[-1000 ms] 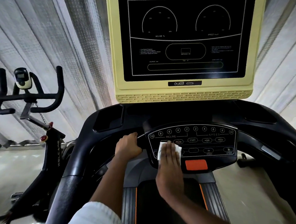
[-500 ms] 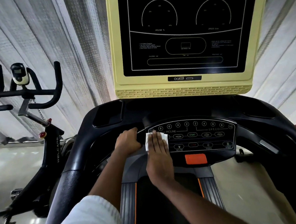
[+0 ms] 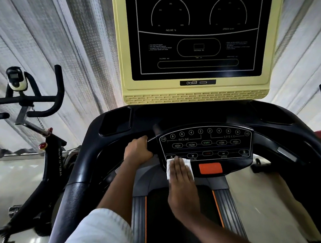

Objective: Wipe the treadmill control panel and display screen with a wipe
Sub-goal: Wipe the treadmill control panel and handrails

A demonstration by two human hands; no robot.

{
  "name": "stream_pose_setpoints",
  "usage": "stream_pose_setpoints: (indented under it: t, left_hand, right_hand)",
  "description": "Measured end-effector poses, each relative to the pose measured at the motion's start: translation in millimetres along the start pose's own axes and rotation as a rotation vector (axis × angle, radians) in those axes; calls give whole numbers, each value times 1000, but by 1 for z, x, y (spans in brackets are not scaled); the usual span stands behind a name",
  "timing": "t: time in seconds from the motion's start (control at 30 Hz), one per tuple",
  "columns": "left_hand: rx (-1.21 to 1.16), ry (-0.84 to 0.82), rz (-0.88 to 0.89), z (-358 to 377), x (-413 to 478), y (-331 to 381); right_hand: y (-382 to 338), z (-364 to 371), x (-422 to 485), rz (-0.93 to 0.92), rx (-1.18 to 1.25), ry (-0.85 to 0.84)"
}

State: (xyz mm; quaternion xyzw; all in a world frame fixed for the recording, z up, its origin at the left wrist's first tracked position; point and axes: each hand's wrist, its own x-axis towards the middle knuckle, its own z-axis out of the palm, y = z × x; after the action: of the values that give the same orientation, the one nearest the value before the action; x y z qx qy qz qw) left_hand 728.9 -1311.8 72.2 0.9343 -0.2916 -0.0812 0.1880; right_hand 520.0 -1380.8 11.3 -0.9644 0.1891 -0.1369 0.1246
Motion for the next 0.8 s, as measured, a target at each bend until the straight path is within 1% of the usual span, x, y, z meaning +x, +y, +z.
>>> stream_pose_setpoints:
  t: [0.07,0.2,0.3,0.37,0.47,0.5,0.63,0.67,0.73,0.77,0.8]
  left_hand:
    - [9,-8,-2,-1,0,0]
    - [-3,3,-1,0,0,0]
    - [-1,10,-3,-1,-1,1]
    - [2,9,0,-1,-1,1]
    - [7,9,-5,-2,-1,2]
    - [6,9,-5,-1,-1,2]
    - [12,11,-14,-1,-1,2]
    - [12,12,-14,-1,-1,3]
    - [4,6,-19,-2,-2,3]
    - [0,2,-23,-2,-2,3]
    - [-1,1,-26,-3,-2,4]
  right_hand:
    - [11,-1,5,-25,1,21]
    - [22,-11,22,189,-24,97]
    - [13,-6,7,182,-74,75]
    - [22,-11,9,183,-106,80]
    - [35,-20,14,318,-95,122]
    - [35,-19,12,331,-100,132]
    - [39,-16,3,232,-127,119]
    - [44,-18,7,273,-117,135]
    - [47,-23,14,418,-84,177]
    - [44,-23,14,443,-82,185]
    - [42,-22,11,420,-91,173]
